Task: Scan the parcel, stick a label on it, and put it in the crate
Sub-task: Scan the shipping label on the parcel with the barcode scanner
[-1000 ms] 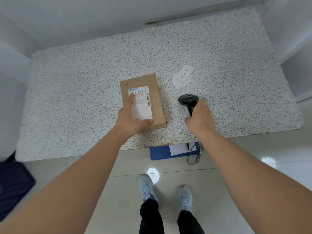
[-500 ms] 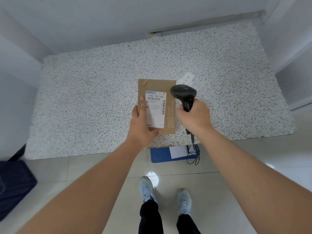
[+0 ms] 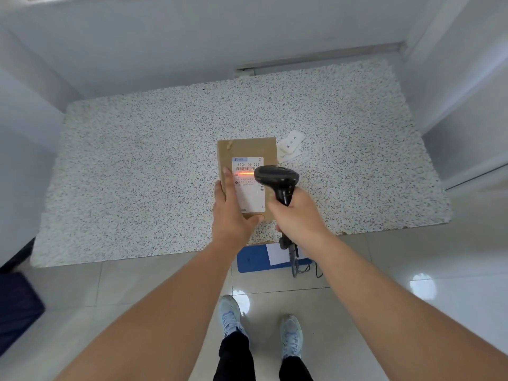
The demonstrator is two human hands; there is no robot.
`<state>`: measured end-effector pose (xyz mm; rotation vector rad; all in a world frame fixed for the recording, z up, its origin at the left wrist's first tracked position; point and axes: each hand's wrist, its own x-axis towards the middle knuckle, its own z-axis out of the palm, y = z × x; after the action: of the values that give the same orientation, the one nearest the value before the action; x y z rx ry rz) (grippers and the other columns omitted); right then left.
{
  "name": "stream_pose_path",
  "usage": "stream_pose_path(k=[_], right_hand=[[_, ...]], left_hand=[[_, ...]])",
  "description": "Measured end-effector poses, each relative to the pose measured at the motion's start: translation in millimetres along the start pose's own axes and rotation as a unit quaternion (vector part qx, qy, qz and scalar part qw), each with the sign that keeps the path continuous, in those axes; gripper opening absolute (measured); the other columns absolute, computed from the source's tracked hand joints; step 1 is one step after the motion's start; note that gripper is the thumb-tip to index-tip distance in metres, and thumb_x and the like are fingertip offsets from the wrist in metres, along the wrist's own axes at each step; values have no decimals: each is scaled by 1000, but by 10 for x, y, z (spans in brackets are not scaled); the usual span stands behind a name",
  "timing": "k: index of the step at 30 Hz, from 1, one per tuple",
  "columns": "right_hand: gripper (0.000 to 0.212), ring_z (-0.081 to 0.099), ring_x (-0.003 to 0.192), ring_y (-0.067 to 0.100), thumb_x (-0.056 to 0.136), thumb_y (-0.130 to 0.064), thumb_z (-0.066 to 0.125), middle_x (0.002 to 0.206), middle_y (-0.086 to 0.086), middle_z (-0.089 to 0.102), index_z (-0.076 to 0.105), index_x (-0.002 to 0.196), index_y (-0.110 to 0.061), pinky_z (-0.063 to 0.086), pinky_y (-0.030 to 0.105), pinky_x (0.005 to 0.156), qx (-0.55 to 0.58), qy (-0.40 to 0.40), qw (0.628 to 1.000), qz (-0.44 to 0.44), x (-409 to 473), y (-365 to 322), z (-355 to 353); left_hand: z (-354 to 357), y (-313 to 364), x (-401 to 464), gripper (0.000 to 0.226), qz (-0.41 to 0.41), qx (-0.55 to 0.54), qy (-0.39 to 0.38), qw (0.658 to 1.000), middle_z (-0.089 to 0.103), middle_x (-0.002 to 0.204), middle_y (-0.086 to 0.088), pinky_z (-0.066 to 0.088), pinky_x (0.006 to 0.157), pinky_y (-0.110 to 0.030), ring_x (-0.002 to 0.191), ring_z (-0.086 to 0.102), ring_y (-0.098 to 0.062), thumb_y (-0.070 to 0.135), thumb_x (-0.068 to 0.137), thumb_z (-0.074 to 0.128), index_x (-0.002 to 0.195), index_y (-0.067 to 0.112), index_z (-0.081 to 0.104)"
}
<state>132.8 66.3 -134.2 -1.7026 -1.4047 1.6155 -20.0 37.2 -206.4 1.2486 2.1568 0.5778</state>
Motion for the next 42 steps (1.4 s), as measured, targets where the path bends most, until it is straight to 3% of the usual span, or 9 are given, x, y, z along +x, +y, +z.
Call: stream_pose_path(k=[7, 10, 17, 23, 29, 37, 42], right_hand=[[21, 52, 61, 20, 92, -20, 61, 73, 9, 49, 54, 96, -1, 47, 38, 57, -4, 11, 999, -30, -22, -2, 48], [15, 45, 58, 18, 89, -10, 61, 72, 8, 43, 48, 83, -9, 41, 34, 53, -10, 13, 999, -47, -20, -14, 88], [18, 47, 53, 14, 90, -7, 61, 70, 6, 46, 47, 82, -14, 41, 22, 46, -23, 7, 999, -41, -23, 15, 119], [11, 51, 59, 18, 90, -9, 61, 75, 10, 50, 50, 88, -11, 46, 32, 53, 0, 8, 999, -44, -30, -16, 120], [14, 50, 57, 15, 90, -10, 62, 75, 7, 49, 49, 86, -13, 46, 28, 52, -14, 12, 998, -54, -49, -24, 126], [16, 46, 54, 13, 90, -8, 61, 71, 4, 44, 47, 84, -14, 46, 29, 51, -5, 10, 999, -47, -66, 8, 112], [10, 49, 57, 15, 90, -10, 61, 75, 7, 47, 53, 92, -5, 47, 31, 53, -3, 13, 999, -53, -42, 46, 117]], left_hand=[[27, -14, 45, 146, 6, -35, 4, 999, 10, 172, 3, 42, 114, -61, 151, 33, -35, 24, 70, 93, 155, 54, -22], [22, -16, 39, 143, 9, -33, 1, 999, 7, 173, 3, 38, 116, -61, 153, 31, -34, 27, 72, 92, 157, 50, -21], [27, -31, 55, 143, 16, -37, 4, 999, 12, 170, 3, 44, 112, -59, 151, 34, -31, 23, 73, 91, 156, 52, -21], [19, -41, 53, 142, 11, -45, 0, 999, 13, 169, 6, 48, 111, -55, 147, 38, -27, 23, 73, 91, 157, 49, -21], [5, -13, 46, 141, 11, -38, 3, 999, 16, 167, 3, 49, 107, -57, 141, 44, -30, 21, 75, 89, 155, 51, -24], [2, -12, 44, 142, -4, -43, -5, 999, 10, 171, 4, 45, 111, -60, 149, 37, -33, 24, 74, 89, 152, 56, -25], [6, -7, 48, 143, -3, -44, -4, 999, 10, 171, 4, 43, 113, -59, 150, 35, -32, 23, 73, 91, 154, 55, -23]])
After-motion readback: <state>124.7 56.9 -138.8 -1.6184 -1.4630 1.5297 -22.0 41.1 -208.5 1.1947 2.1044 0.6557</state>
